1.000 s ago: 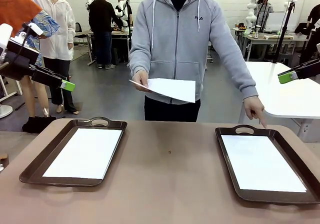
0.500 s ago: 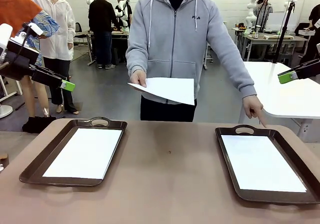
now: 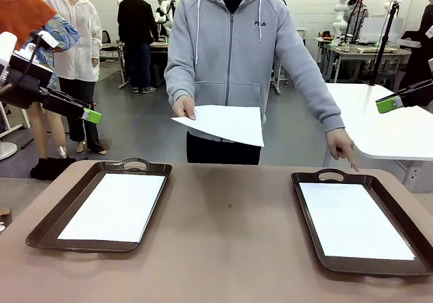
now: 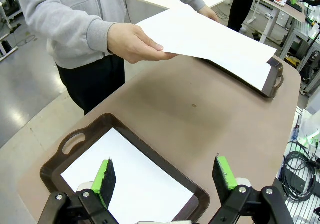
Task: Sort the A4 documents.
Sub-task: Receive the A4 Paper.
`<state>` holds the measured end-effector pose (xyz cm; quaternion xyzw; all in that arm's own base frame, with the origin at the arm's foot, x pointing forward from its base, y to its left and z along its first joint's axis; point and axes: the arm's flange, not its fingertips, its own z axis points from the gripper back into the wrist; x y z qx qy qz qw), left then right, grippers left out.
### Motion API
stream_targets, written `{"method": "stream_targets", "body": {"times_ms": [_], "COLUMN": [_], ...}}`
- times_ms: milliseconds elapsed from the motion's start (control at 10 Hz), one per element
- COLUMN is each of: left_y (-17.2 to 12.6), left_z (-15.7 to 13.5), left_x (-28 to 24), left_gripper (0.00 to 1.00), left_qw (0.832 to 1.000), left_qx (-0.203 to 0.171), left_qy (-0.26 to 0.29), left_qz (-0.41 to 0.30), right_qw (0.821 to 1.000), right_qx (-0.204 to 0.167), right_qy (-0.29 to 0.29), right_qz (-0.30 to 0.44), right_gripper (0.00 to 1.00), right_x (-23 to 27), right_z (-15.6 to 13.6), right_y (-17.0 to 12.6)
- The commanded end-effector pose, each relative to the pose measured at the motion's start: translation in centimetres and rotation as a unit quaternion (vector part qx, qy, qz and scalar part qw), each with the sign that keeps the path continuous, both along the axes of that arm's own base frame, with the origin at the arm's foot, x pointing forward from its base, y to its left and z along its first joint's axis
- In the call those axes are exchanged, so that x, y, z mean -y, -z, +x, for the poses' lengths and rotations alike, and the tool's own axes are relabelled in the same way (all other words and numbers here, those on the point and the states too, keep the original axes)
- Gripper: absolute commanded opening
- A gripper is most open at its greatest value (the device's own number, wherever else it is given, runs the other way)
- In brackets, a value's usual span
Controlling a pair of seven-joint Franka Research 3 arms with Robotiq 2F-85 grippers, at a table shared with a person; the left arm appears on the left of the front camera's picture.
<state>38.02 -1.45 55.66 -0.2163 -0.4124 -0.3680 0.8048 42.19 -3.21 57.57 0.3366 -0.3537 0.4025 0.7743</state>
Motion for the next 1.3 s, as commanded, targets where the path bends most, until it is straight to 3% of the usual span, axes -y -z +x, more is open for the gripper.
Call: {"method": "stream_targets", "body": {"times_ms": [0,200,600,900,1100,1200], "left_y": [0.1,0.1,0.1,0.1,0.1,0.1], "left_z": [0.0,0.0,0.0,0.0,0.0,0.0], "left_x": [0.0,0.0,0.0,0.0,0.0,0.0], "left_gripper": [1.00,1.00,1.00,1.00,1.00,1.00], "left_qw": [1.000,1.000,1.000,1.000,1.000,1.000], "left_qx": [0.003,0.003,0.003,0.003,0.003,0.003], "left_qy": [0.003,0.003,0.003,0.003,0.003,0.003], "left_qz": [-0.005,-0.005,-0.005,-0.005,-0.005,-0.005], "right_qw": [1.000,1.000,0.987,0.944,0.907,0.892], "right_qx": [0.002,-0.021,-0.139,-0.298,-0.390,-0.418], "right_qy": [-0.001,-0.006,0.003,0.057,0.072,0.077], "right_qz": [0.003,0.013,0.082,0.128,0.143,0.154], "right_gripper": [1.00,1.00,1.00,1.00,1.00,1.00], "right_x": [-0.1,-1.2,-6.8,-9.5,-11.9,-13.2], "right_z": [0.0,0.5,2.1,4.2,5.5,6.2], "right_y": [0.0,0.8,2.1,3.9,6.3,7.1]}}
